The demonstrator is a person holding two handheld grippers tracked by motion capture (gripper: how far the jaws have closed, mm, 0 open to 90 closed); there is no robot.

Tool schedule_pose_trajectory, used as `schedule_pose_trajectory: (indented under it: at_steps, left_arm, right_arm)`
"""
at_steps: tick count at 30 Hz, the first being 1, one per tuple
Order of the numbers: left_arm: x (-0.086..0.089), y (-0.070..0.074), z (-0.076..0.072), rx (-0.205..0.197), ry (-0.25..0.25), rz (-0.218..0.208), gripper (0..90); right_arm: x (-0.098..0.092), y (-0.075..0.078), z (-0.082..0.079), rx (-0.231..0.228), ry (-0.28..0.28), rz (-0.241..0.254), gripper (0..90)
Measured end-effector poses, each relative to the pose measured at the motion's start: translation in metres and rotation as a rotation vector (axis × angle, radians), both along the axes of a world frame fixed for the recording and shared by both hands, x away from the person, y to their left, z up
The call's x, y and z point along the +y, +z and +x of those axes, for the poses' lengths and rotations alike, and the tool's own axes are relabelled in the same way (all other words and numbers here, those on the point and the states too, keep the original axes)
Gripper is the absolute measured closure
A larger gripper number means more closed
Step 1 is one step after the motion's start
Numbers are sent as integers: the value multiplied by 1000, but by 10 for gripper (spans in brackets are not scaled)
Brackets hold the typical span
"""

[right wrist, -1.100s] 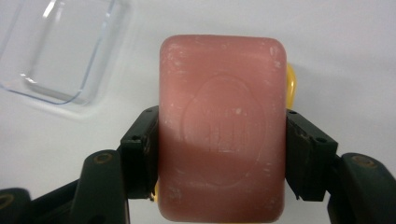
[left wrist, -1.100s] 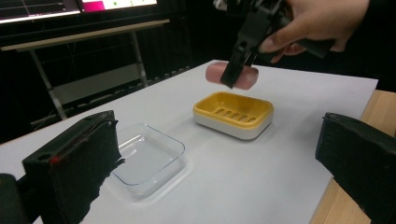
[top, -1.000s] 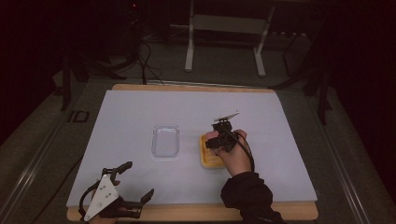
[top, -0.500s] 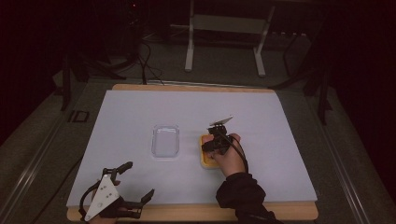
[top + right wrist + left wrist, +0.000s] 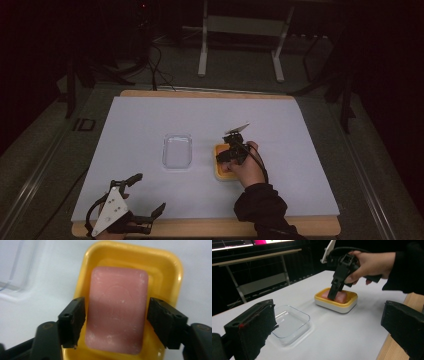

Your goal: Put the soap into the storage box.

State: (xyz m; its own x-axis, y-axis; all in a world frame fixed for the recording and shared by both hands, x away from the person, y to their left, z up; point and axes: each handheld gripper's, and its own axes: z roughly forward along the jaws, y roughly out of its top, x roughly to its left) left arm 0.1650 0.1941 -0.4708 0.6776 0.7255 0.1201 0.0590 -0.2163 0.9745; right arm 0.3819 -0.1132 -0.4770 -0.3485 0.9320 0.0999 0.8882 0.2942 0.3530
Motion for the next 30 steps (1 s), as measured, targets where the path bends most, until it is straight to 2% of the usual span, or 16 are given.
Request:
schedule_pose_trajectory:
  at_steps: [3,6,13,15,17,20,23,26,30]
  left_arm:
    - [0,0,0,3,0,0,4]
    - [-1,0,0,3,-1,1,4]
    - [-1,-1,1,8,-4,4,4]
    - [-1,-1,1,9,-4,2,4]
    - [-1,-1,1,11,-5,3,4]
    - [-1,-1,1,10,-5,3,4]
    - [-1,-1,1,11,-5,4,4]
    - [-1,-1,1,11,-4,4,4]
    - [-1,-1,1,10,-4,4,4]
  right_arm:
    - [-3,9,-1,-20,44,8,208]
    - [-7,16,-3,-6,128,52,133]
    - [-17,26,-10,-45,252,47,117]
    - [-24,30,-12,-59,281,71,116]
    - [-32,34,-14,-91,307,73,116]
    - [-43,40,-18,-112,325,52,117]
    - [-53,46,-21,-103,312,70,118]
    - [-63,49,-26,-116,313,62,118]
    - [-76,50,-32,-120,319,79,117]
